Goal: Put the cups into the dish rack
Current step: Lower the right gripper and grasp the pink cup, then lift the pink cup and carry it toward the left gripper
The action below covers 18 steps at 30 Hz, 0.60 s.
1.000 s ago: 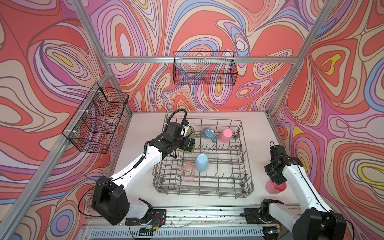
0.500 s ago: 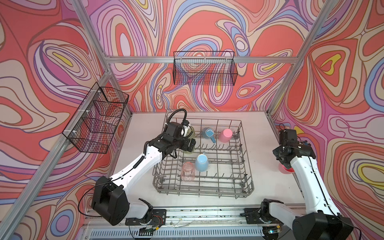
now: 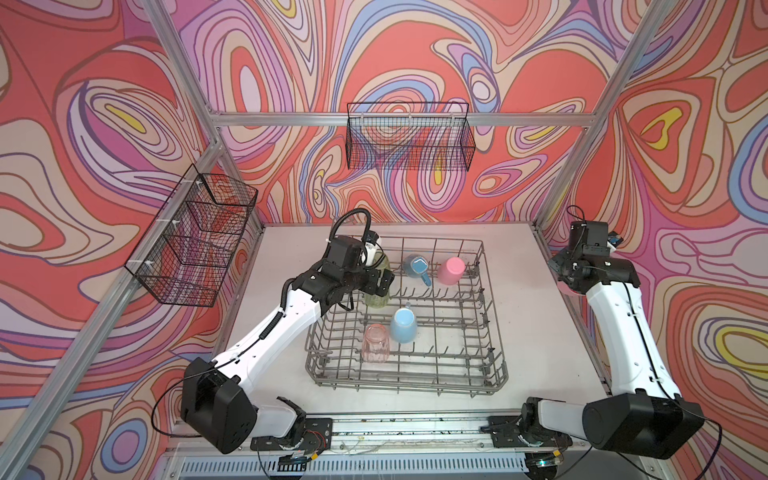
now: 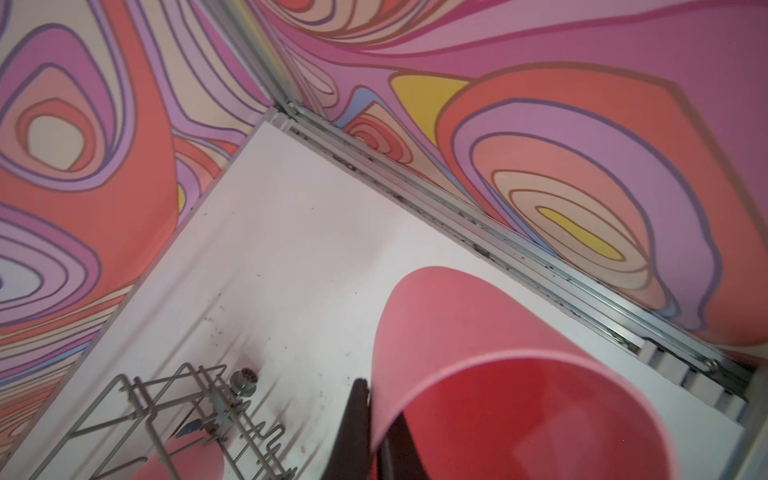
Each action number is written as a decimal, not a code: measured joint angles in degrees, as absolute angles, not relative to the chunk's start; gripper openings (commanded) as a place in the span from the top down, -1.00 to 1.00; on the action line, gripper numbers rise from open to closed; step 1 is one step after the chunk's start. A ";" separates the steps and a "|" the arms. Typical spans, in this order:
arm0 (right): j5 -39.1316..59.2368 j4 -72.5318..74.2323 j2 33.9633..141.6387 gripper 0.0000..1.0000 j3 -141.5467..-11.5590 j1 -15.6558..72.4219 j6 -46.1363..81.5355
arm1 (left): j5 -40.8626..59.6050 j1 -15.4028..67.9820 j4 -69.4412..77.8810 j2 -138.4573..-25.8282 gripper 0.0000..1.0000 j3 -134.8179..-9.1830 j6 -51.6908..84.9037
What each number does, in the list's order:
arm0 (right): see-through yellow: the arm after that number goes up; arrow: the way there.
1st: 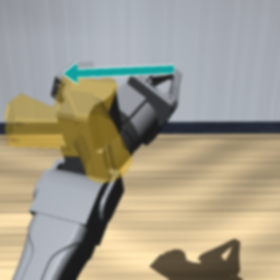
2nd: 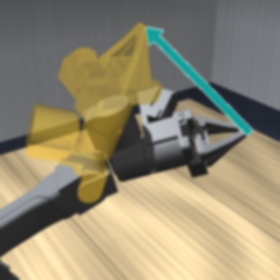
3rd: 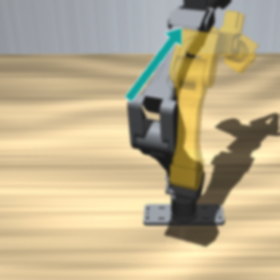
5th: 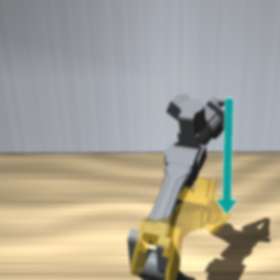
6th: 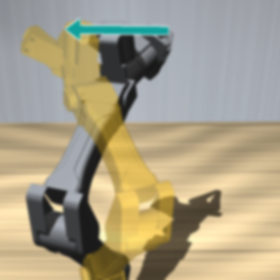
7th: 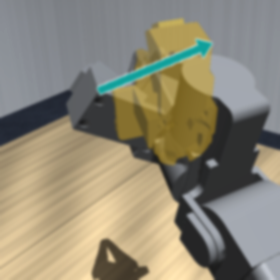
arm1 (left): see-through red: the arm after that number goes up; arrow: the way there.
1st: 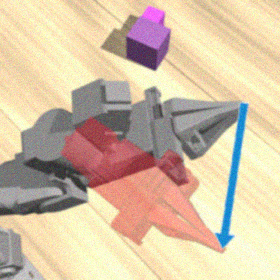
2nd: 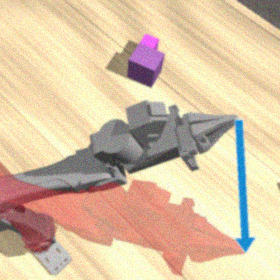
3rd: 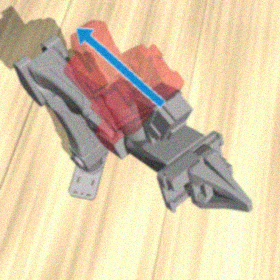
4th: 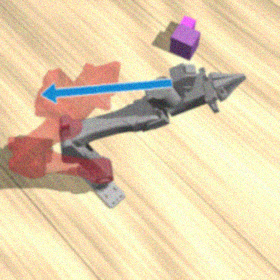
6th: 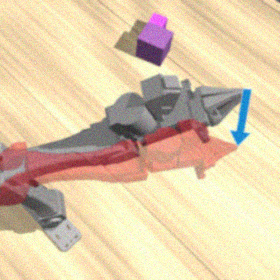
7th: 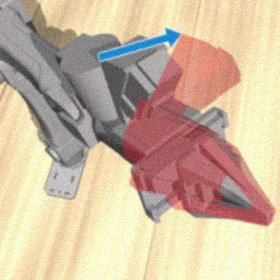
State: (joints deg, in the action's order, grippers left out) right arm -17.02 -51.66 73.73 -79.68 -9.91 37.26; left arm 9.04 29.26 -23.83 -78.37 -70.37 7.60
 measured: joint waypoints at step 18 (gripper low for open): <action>15.14 -27.09 72.12 1.00 -75.35 -6.83 27.29 | 13.72 29.26 -21.50 -83.26 -0.91 -74.98 14.87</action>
State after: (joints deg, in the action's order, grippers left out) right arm 15.14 -27.09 72.12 -75.35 -6.83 27.29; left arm 13.72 29.26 -21.50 -83.26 -74.98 14.87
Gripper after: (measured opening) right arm 0.050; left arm 0.960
